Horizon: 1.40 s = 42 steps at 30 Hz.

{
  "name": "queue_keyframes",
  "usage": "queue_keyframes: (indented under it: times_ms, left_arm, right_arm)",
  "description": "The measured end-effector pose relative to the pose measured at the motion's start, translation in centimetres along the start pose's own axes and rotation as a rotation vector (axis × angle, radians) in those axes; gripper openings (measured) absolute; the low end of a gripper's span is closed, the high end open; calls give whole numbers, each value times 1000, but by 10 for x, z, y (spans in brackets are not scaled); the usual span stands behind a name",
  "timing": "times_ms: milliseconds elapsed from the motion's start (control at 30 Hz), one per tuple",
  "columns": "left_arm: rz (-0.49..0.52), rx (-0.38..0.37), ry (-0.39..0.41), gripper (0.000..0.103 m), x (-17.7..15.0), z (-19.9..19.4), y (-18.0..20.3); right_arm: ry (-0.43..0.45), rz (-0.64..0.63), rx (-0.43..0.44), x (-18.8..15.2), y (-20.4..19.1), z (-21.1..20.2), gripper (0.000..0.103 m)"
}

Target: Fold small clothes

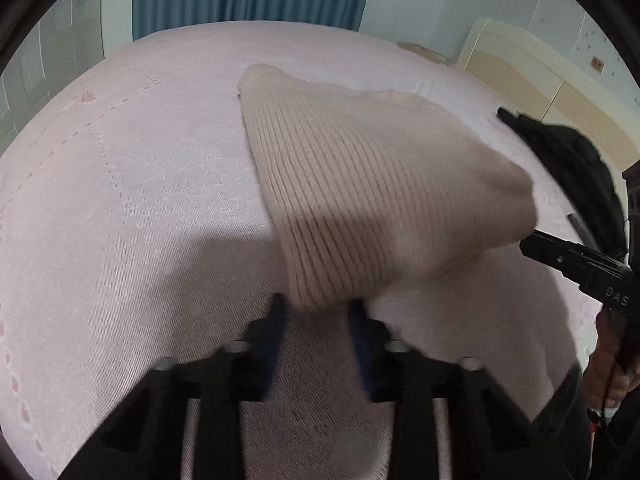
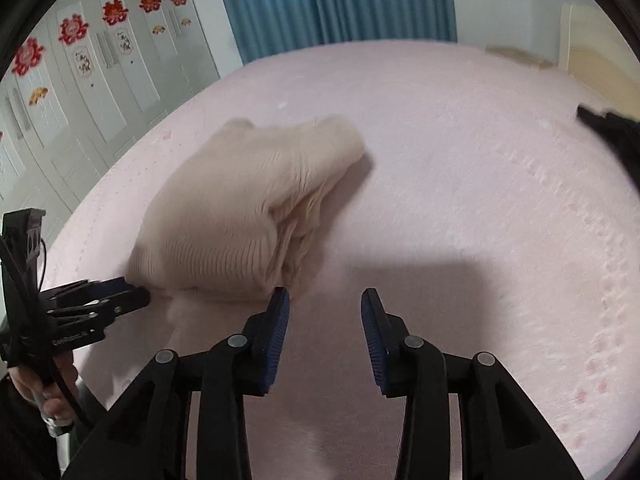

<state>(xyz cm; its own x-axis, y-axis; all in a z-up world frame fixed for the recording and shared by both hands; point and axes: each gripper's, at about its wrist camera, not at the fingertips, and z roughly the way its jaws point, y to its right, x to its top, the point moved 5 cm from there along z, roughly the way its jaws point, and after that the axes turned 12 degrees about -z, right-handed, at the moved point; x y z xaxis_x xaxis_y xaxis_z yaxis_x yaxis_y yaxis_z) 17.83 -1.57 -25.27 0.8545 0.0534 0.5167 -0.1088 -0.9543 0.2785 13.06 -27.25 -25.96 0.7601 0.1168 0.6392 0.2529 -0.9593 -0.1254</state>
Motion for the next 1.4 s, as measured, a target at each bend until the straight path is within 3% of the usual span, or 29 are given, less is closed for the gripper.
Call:
queue_keyframes:
  times_ms: [67, 167, 300, 400, 567, 600, 633, 667, 733, 800, 867, 933, 1033, 1200, 1300, 1400]
  left_arm:
    - [-45, -33, 30, 11, 7, -5, -6]
    - [-125, -86, 58, 10, 17, -15, -24]
    - [-124, -80, 2, 11, 10, -7, -29]
    - [-119, -56, -23, 12, 2, -2, -28]
    - [-136, -109, -41, 25, -6, -9, -25]
    - [-131, -109, -41, 26, -7, -10, -26]
    - [-128, -107, -40, 28, -8, -13, -28]
    - [-126, -103, -39, 30, -9, -14, -31]
    - [-126, -106, -39, 30, -9, -18, -36]
    - [-138, -125, -31, 30, -9, -24, -43]
    - [-168, -147, -20, 31, -6, -27, -49]
    - [-209, -171, 3, 31, 2, -31, -54]
    - [-230, -163, 37, 31, 19, -32, -55]
    - [-219, -199, 99, 31, 63, -27, -40]
    - [-187, -232, 130, 31, 91, -17, -19]
    - [-129, -222, 135, 29, 112, 0, 3]
  right_arm:
    - [-6, 36, 25, -3, 1, 8, 35]
    - [8, 64, 84, -2, 0, 4, 33]
    - [84, 57, 134, 8, -11, -19, 35]
    - [132, 100, 172, 28, -17, -23, 48]
    - [105, 146, 146, 58, -26, 2, 48]
    - [82, 147, 120, 62, -28, 12, 41]
    - [59, 140, 113, 63, -30, 20, 24]
    - [36, 130, 99, 63, -32, 27, 16]
    - [-1, 91, 29, 62, -35, 40, 13]
    - [61, 70, -18, 59, -30, 31, 12]
    - [47, 82, -36, 53, -27, 36, 12]
    - [-19, 53, -56, 45, -33, 50, 12]
    - [-5, -46, -115, 54, -44, 39, 17]
    - [91, 8, -104, 81, -38, 13, 33]
    - [104, 18, -57, 95, -43, 17, 33]
    - [103, 7, -68, 105, -46, 29, 33]
